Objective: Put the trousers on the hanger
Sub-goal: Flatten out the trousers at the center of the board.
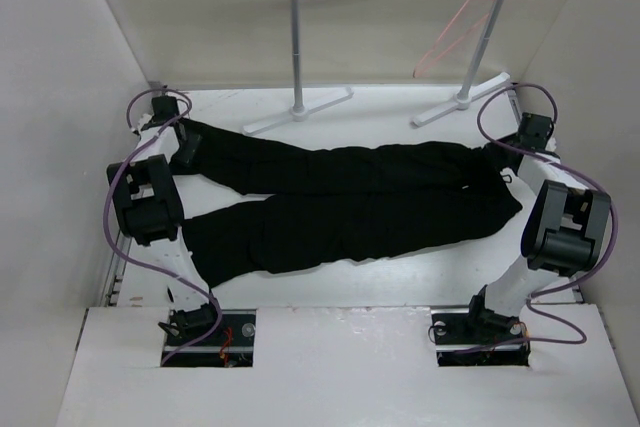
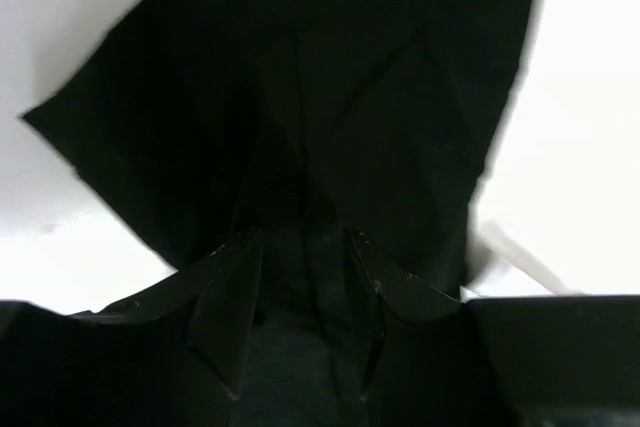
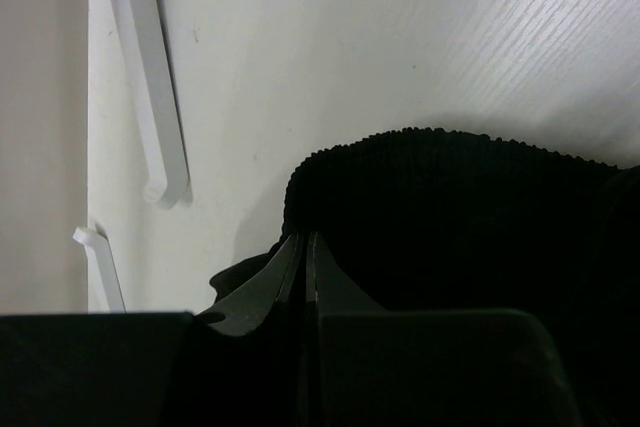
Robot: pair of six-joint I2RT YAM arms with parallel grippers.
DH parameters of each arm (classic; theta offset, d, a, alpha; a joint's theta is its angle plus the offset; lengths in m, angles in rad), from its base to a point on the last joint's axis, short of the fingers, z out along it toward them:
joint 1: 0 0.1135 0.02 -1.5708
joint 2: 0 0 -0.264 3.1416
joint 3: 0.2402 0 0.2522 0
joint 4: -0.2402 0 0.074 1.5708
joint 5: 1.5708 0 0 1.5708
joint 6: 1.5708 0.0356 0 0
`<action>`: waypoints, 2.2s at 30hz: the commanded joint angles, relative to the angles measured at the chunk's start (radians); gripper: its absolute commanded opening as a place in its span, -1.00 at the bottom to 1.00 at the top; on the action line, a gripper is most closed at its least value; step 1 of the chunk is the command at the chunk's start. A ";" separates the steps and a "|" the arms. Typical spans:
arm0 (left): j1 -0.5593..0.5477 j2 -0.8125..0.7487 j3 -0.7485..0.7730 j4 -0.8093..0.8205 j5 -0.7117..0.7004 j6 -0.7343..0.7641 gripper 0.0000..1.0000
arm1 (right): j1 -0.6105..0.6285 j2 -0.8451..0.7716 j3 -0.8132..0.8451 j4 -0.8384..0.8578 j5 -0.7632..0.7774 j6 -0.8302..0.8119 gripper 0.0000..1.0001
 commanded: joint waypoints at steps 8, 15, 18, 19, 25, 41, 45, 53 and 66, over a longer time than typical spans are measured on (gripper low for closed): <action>0.004 0.063 0.122 -0.092 -0.072 0.022 -0.49 | 0.007 0.035 0.076 0.017 -0.009 -0.017 -0.83; 0.010 0.048 0.128 -0.087 -0.070 0.028 -1.00 | 0.007 0.027 0.081 0.013 -0.009 -0.022 -0.83; 0.013 0.007 0.154 -0.081 -0.067 0.025 -1.00 | -0.001 0.023 0.084 0.013 -0.013 -0.022 -0.83; 0.010 -0.008 0.183 -0.089 -0.066 0.023 -1.00 | -0.002 0.023 0.085 0.013 -0.013 -0.022 -0.83; -0.047 -0.059 0.490 -0.165 -0.047 0.014 -1.00 | -0.004 0.012 0.119 0.008 -0.019 -0.001 -0.84; 0.106 -0.291 -0.022 0.011 -0.070 0.008 -1.00 | -0.042 -0.016 0.090 0.016 -0.004 0.036 -0.88; 0.165 -0.204 -0.129 0.087 0.014 -0.026 -1.00 | -0.080 0.000 0.038 0.039 -0.019 0.056 -0.93; 0.169 -0.191 -0.061 0.062 0.052 -0.039 -1.00 | -0.096 -0.046 0.005 0.051 -0.029 0.056 -0.96; 0.119 -0.731 -0.027 -0.081 -0.112 -0.049 -1.00 | -0.097 -0.514 -0.134 0.019 0.039 0.044 -0.95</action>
